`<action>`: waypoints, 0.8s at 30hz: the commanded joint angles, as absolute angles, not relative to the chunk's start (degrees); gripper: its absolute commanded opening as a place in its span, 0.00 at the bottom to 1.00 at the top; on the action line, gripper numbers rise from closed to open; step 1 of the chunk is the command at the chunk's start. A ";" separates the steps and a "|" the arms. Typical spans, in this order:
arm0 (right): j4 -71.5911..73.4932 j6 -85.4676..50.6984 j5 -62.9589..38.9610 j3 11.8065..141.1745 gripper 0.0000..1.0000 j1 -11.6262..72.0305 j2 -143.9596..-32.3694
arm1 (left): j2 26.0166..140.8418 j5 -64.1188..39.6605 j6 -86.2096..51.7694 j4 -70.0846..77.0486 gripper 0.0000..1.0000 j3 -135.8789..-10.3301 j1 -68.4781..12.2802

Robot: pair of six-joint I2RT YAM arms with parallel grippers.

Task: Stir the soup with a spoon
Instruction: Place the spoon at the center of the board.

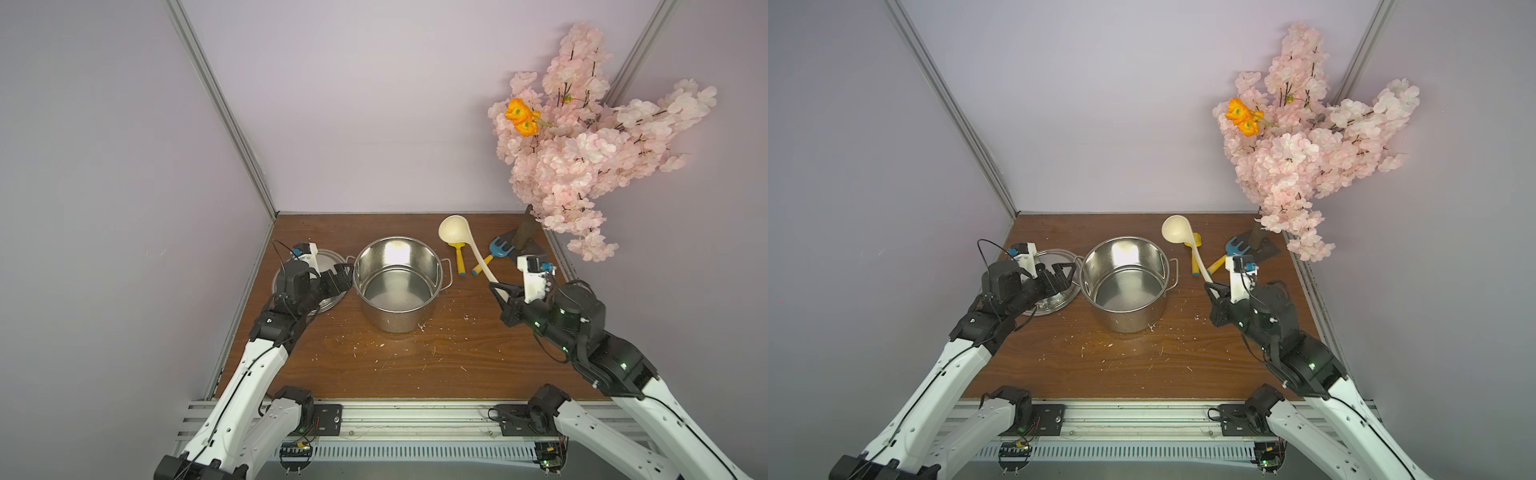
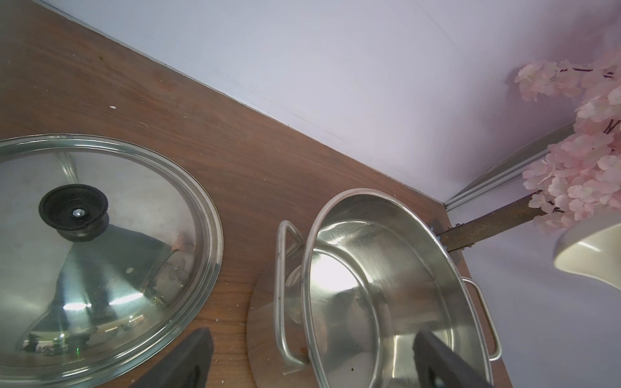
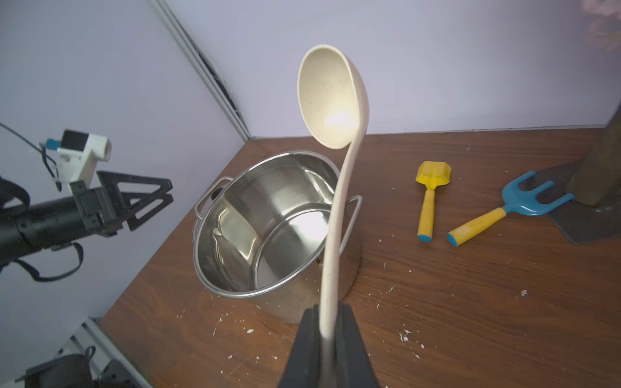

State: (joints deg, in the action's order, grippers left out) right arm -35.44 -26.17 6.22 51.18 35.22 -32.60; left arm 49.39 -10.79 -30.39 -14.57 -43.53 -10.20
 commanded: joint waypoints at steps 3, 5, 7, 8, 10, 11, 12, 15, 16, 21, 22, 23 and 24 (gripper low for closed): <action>-33.17 -35.06 14.16 45.64 0.00 35.04 -25.84 | 48.45 -10.16 -29.45 -15.25 0.95 -41.73 -10.20; -32.33 -37.05 13.61 42.85 0.00 34.99 -24.64 | 48.15 -10.03 -29.35 -15.37 0.95 -41.16 -10.20; -30.35 -39.54 11.82 39.14 0.00 34.99 -23.59 | 47.72 -9.71 -29.28 -15.56 0.96 -40.57 -10.19; -29.10 -40.31 10.66 37.36 0.00 35.04 -23.27 | 47.46 -9.52 -29.13 -15.67 0.96 -40.33 -10.19; -26.81 -41.82 8.46 34.12 0.00 35.01 -23.23 | 46.85 -9.18 -28.96 -15.85 0.96 -39.71 -10.20; -25.93 -42.48 7.49 32.66 0.00 34.97 -23.38 | 46.58 -9.08 -28.88 -16.07 0.96 -39.50 -10.17; -24.81 -43.19 6.69 31.00 0.00 35.05 -23.46 | 46.36 -8.98 -28.76 -16.33 0.95 -39.40 -10.19; -20.31 -45.25 4.42 26.78 0.00 34.94 -23.34 | 45.93 -8.56 -28.25 -17.33 0.95 -39.21 -10.19; -18.75 -45.79 3.33 25.33 0.00 34.93 -23.64 | 45.81 -8.50 -28.26 -17.47 0.95 -39.09 -10.20; -8.71 -49.41 -1.55 17.26 0.00 34.67 -27.22 | 46.61 -8.82 -28.32 -17.47 0.95 -39.15 -10.19; -6.90 -50.15 -2.41 15.67 0.00 34.58 -27.80 | 46.78 -8.87 -28.30 -17.51 0.96 -39.19 -10.19; -5.20 -50.76 -3.02 14.30 0.00 34.52 -28.43 | 46.84 -8.88 -28.30 -17.48 0.95 -39.20 -10.15; -3.74 -51.26 -3.53 13.11 0.00 34.48 -29.02 | 46.92 -8.88 -28.34 -17.41 0.95 -39.20 -10.19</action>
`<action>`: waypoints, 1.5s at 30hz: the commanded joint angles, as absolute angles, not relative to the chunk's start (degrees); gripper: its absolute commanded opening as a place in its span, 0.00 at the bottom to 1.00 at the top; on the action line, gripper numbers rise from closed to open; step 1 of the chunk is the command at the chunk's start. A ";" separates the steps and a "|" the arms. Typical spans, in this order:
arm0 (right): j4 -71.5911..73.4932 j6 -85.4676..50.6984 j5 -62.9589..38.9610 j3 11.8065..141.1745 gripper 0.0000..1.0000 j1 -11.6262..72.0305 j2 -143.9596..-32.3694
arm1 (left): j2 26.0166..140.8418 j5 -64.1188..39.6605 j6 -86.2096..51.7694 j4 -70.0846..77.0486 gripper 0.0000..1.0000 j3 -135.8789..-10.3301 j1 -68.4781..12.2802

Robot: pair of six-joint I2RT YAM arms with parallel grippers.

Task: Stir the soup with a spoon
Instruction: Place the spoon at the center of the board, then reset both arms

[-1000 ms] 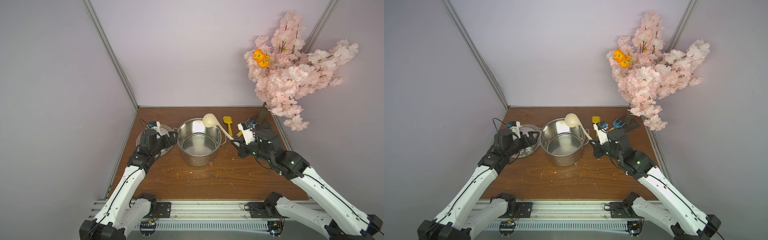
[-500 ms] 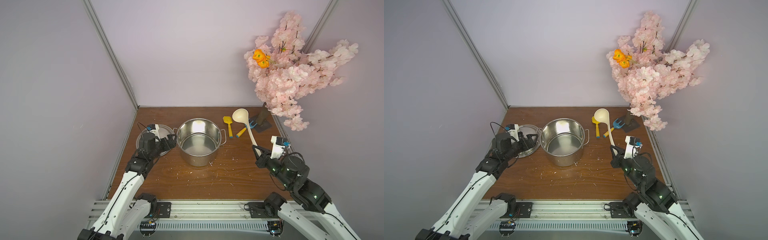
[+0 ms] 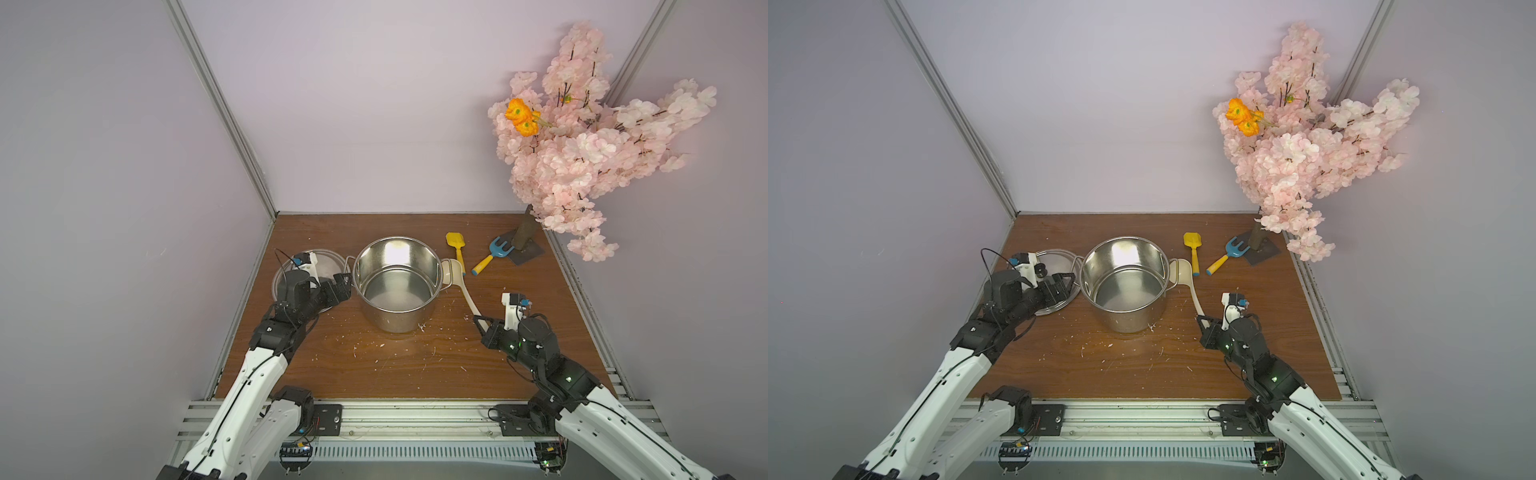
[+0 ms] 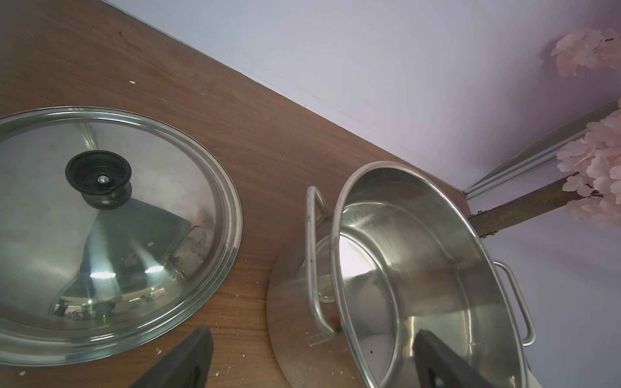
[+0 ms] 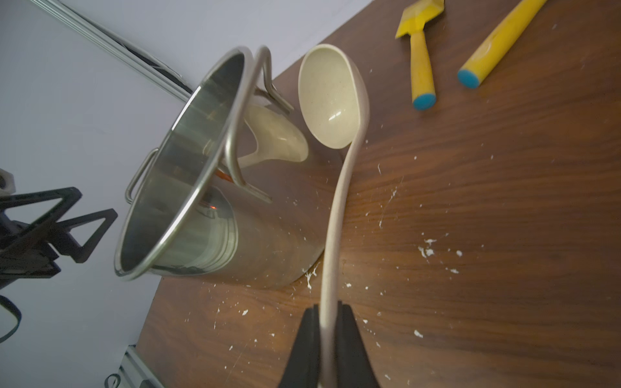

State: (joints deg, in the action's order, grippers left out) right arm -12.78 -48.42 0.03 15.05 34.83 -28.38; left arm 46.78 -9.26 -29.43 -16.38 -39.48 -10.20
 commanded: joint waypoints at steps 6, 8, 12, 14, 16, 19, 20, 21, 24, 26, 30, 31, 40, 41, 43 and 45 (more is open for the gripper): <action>1.57 -52.75 -4.39 7.55 0.00 34.15 -32.48 | 48.07 -9.28 -28.78 -17.42 0.95 -39.58 -10.20; 2.08 -52.82 -4.33 6.49 0.02 34.11 -33.44 | 48.40 -9.51 -28.68 -17.45 0.96 -39.77 -10.18; 1.11 -52.62 -3.15 5.57 0.18 33.95 -34.64 | 48.43 -9.21 -28.53 -17.41 0.96 -40.09 -10.19; 0.12 -52.35 -1.67 5.47 0.28 33.93 -34.07 | 48.43 -8.67 -28.55 -17.48 0.95 -40.24 -10.20; -0.70 -52.02 -0.25 5.41 0.34 33.89 -33.40 | 48.28 -7.88 -28.52 -17.49 0.95 -40.24 -10.19; -1.88 -51.04 0.92 5.93 0.40 33.52 -33.34 | 47.85 -6.87 -28.56 -17.42 0.96 -40.35 -10.20; -2.48 -50.61 1.29 6.34 0.43 33.29 -33.57 | 47.67 -6.41 -28.56 -17.46 0.95 -40.53 -10.20; -3.11 -50.03 1.81 6.99 0.45 33.20 -33.66 | 47.52 -6.02 -28.56 -17.42 0.96 -40.68 -10.20; -5.74 -47.54 4.39 9.81 0.52 32.66 -33.67 | 47.08 -4.68 -28.47 -17.44 0.95 -41.02 -10.19; -7.93 -45.07 6.68 12.80 0.58 32.14 -33.94 | 46.63 -3.54 -28.82 -17.35 0.96 -40.99 -10.20; -10.40 -38.75 14.68 20.42 0.98 31.13 -35.81 | 44.14 3.66 -28.92 -13.22 0.95 -38.45 -10.20; -10.03 -37.39 17.57 21.95 0.99 31.07 -36.38 | 43.38 6.95 -29.74 -11.81 0.96 -37.52 -10.20; 17.57 -17.94 39.18 16.75 0.99 30.54 -35.20 | 43.39 28.20 -22.46 16.36 0.95 -23.07 -10.19; 21.02 -14.39 41.33 15.01 0.99 30.39 -34.80 | 45.30 29.24 -19.47 18.58 0.95 -22.47 -10.15; 26.78 -8.92 44.84 12.79 0.99 29.69 -34.82 | 50.54 30.96 -15.28 21.25 0.95 -23.07 -9.84; 32.62 -4.65 46.05 10.51 0.99 27.75 -35.79 | 56.67 29.87 -12.63 25.10 0.95 -23.67 -9.08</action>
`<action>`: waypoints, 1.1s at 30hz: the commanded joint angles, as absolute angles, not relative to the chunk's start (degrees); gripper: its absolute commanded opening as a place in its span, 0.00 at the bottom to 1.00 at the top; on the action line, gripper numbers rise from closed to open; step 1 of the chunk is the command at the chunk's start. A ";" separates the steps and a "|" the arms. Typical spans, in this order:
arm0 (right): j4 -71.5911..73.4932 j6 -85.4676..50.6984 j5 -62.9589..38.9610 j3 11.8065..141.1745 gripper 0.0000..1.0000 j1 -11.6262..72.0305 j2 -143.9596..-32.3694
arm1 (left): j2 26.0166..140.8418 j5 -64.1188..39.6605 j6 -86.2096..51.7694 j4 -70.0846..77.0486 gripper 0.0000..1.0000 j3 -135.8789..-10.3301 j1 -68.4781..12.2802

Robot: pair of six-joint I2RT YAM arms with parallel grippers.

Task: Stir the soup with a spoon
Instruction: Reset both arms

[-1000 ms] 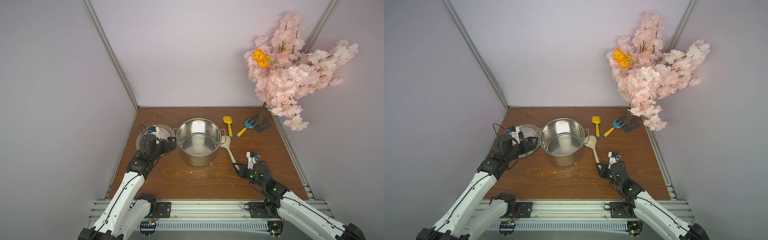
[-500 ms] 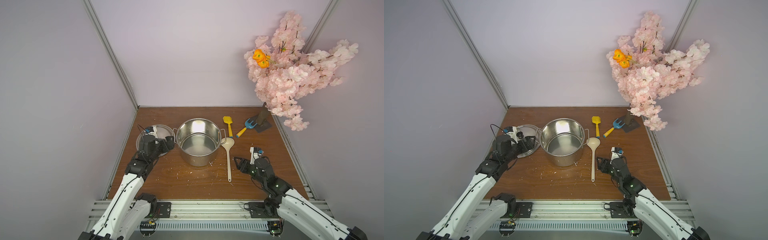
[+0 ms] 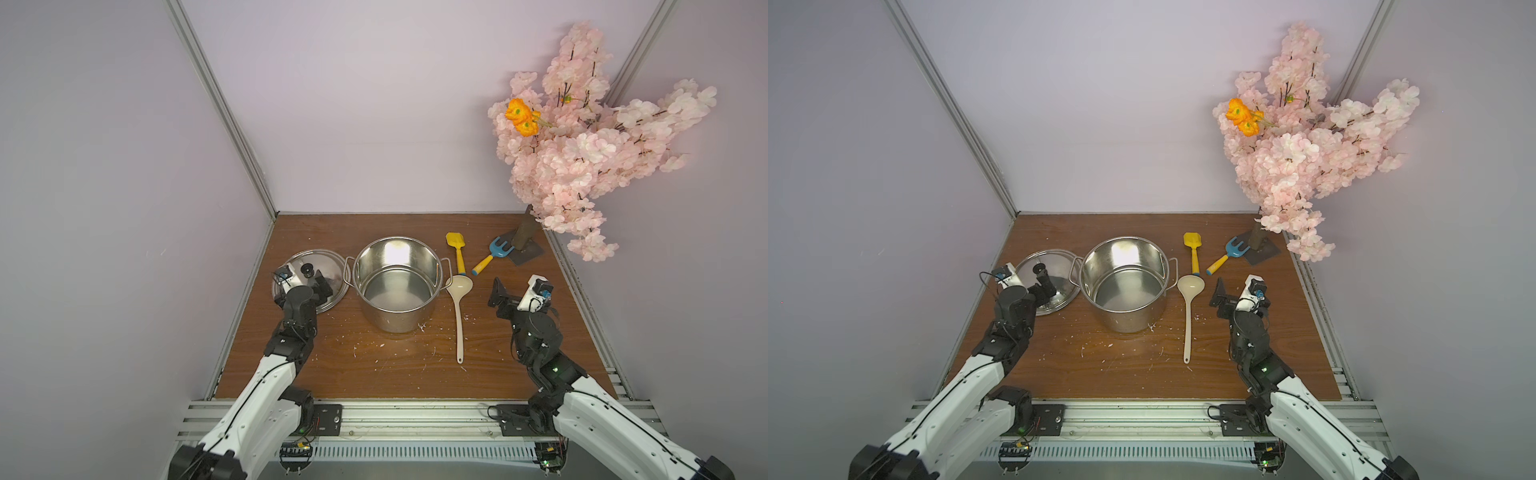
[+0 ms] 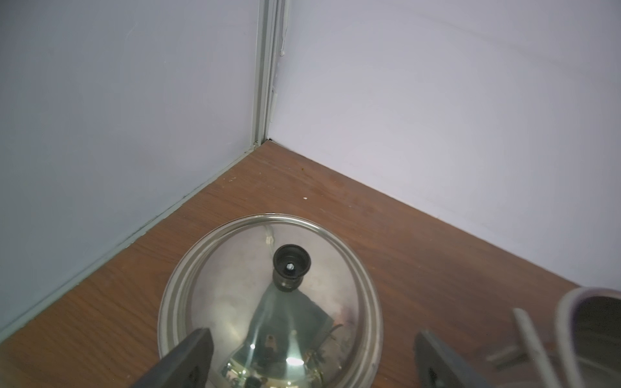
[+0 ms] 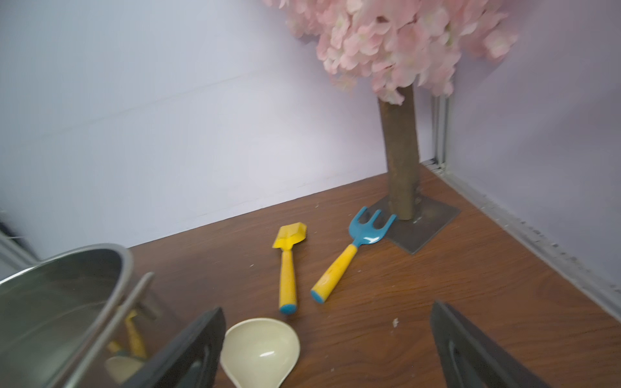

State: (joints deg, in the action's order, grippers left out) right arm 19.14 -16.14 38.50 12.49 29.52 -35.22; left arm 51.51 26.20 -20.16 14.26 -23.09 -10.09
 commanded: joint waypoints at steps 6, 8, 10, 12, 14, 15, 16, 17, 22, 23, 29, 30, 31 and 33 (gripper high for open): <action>45.37 -3.25 38.34 3.79 0.99 16.80 -43.41 | 69.35 17.19 -6.50 44.56 0.95 -18.09 -3.83; 50.49 -4.27 35.38 2.12 0.99 12.98 -47.34 | 70.97 15.95 -4.22 53.02 0.95 -14.45 -3.22; 55.90 -4.69 34.39 0.86 0.99 10.91 -52.17 | 72.97 17.06 -3.22 56.61 0.95 -13.29 -3.10; 60.35 -4.80 33.59 1.06 0.99 10.08 -57.74 | 75.16 17.22 -3.49 57.98 0.95 -13.41 -2.99; 64.47 -2.93 31.44 2.27 0.99 9.95 -63.04 | 77.64 17.33 -3.71 60.48 0.95 -13.30 -2.99; 65.30 -2.28 30.32 3.20 0.99 9.97 -65.05 | 78.49 17.52 -3.58 61.21 0.95 -13.49 -2.99; 66.06 -1.76 29.78 4.12 0.99 9.94 -66.78 | 79.20 17.10 -3.45 62.45 0.95 -13.45 -3.03; 67.27 -1.37 29.56 4.86 0.99 9.86 -68.55 | 80.26 16.69 -3.43 64.59 0.95 -13.00 -2.99; 76.62 -0.24 26.48 6.35 0.99 9.10 -77.41 | 86.66 12.97 -2.13 73.39 0.95 -11.09 -2.99; 80.75 -0.27 27.00 6.85 0.99 8.79 -81.65 | 87.85 11.80 -1.46 74.89 0.95 -11.17 -3.07; 79.45 -1.73 17.94 10.64 0.99 4.90 -88.84 | 87.82 10.89 -1.01 74.45 0.96 -11.43 -3.05; 76.87 -1.83 17.82 11.09 0.99 4.84 -87.87 | 87.87 11.04 -0.82 74.44 0.95 -11.43 -3.22; 75.21 -1.81 17.69 11.64 1.00 4.83 -87.27 | 87.89 11.36 -0.85 74.42 0.96 -11.49 -3.32; 76.65 -1.33 17.45 11.33 1.00 4.83 -87.52 | 87.83 11.44 -0.80 74.37 0.96 -11.44 -3.34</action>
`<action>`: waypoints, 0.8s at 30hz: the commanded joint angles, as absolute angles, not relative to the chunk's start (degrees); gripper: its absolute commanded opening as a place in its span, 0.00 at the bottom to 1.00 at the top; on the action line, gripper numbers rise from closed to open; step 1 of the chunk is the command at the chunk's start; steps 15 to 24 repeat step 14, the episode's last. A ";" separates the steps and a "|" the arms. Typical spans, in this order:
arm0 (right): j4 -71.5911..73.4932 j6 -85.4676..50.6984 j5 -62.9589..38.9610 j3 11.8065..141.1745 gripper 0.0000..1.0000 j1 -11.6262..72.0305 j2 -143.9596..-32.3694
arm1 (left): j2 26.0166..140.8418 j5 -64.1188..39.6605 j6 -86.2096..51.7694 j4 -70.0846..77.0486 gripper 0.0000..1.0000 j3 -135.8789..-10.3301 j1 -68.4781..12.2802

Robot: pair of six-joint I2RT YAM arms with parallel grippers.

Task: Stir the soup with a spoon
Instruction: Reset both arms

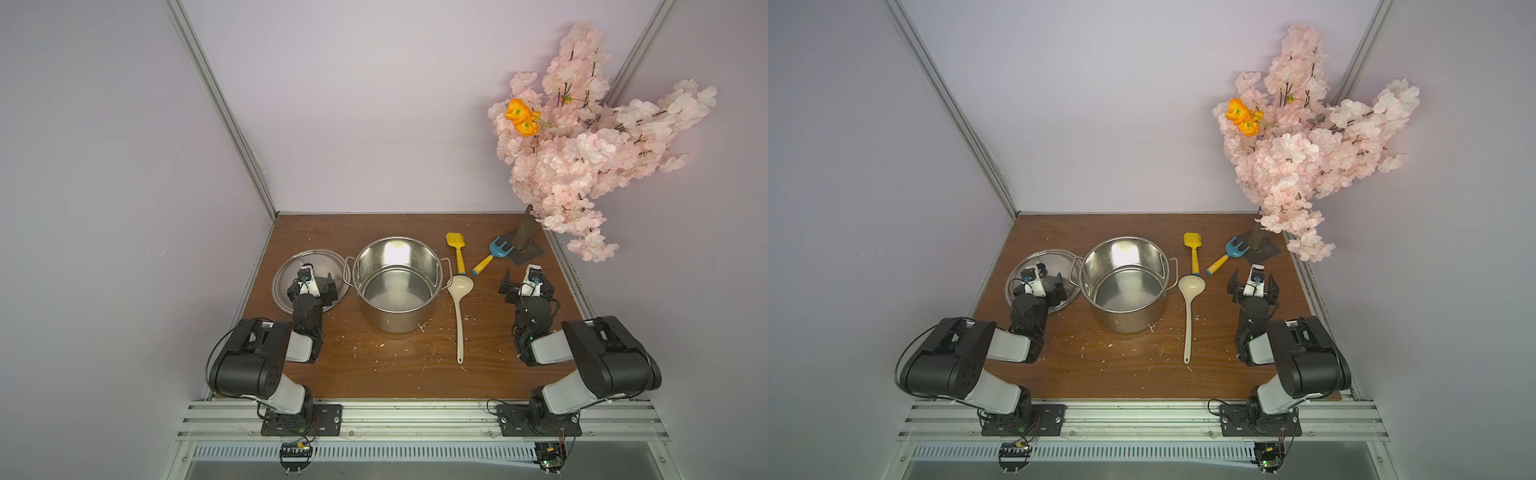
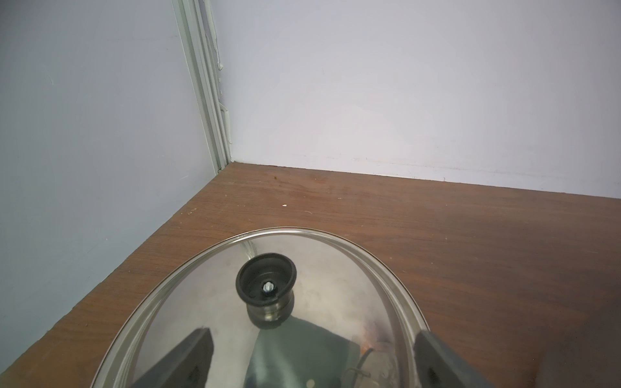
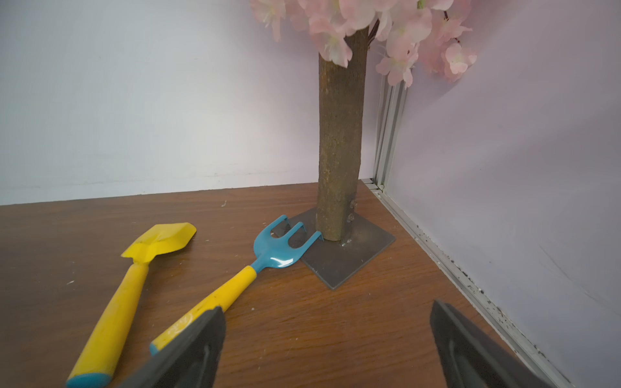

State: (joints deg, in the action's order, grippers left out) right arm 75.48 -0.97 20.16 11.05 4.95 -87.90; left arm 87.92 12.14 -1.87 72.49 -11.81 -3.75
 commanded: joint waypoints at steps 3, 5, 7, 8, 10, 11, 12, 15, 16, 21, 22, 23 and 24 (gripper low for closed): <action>78.38 -1.23 17.48 10.82 0.99 4.92 -88.09 | 87.80 11.42 -0.86 74.36 0.97 -11.43 -3.34; 78.20 -1.02 17.47 10.81 1.00 5.05 -88.06 | 87.78 11.34 -0.87 74.31 0.97 -11.42 -3.34; 78.24 -0.97 17.46 10.90 1.00 5.10 -88.11 | 87.81 11.27 -0.95 74.35 0.97 -11.51 -3.26; 78.15 -0.97 17.51 10.90 1.00 5.10 -88.15 | 87.85 11.21 -0.92 74.25 0.97 -11.65 -3.25; 78.03 -0.97 17.47 11.11 1.00 5.10 -88.31 | 88.16 9.92 -1.13 73.46 0.97 -12.26 -2.73; 78.11 -0.97 17.44 11.11 1.00 5.10 -88.26 | 88.00 9.78 -1.14 73.10 0.97 -12.25 -2.66; 78.14 -0.97 17.47 11.08 1.00 5.10 -88.18 | 87.89 9.76 -1.14 73.05 0.97 -12.18 -2.64; 78.24 -0.94 17.46 10.91 1.00 5.10 -88.13 | 87.82 9.72 -1.11 73.04 0.97 -12.09 -2.64; 78.24 -0.94 17.46 10.91 1.00 5.10 -88.13 | 87.82 9.72 -1.11 73.04 0.97 -12.09 -2.64; 78.24 -0.94 17.46 10.91 1.00 5.10 -88.13 | 87.82 9.72 -1.11 73.04 0.97 -12.09 -2.64; 78.24 -0.94 17.46 10.91 1.00 5.10 -88.13 | 87.82 9.72 -1.11 73.04 0.97 -12.09 -2.64; 78.24 -0.94 17.46 10.91 1.00 5.10 -88.13 | 87.82 9.72 -1.11 73.04 0.97 -12.09 -2.64; 78.24 -0.94 17.46 10.91 1.00 5.10 -88.13 | 87.82 9.72 -1.11 73.04 0.97 -12.09 -2.64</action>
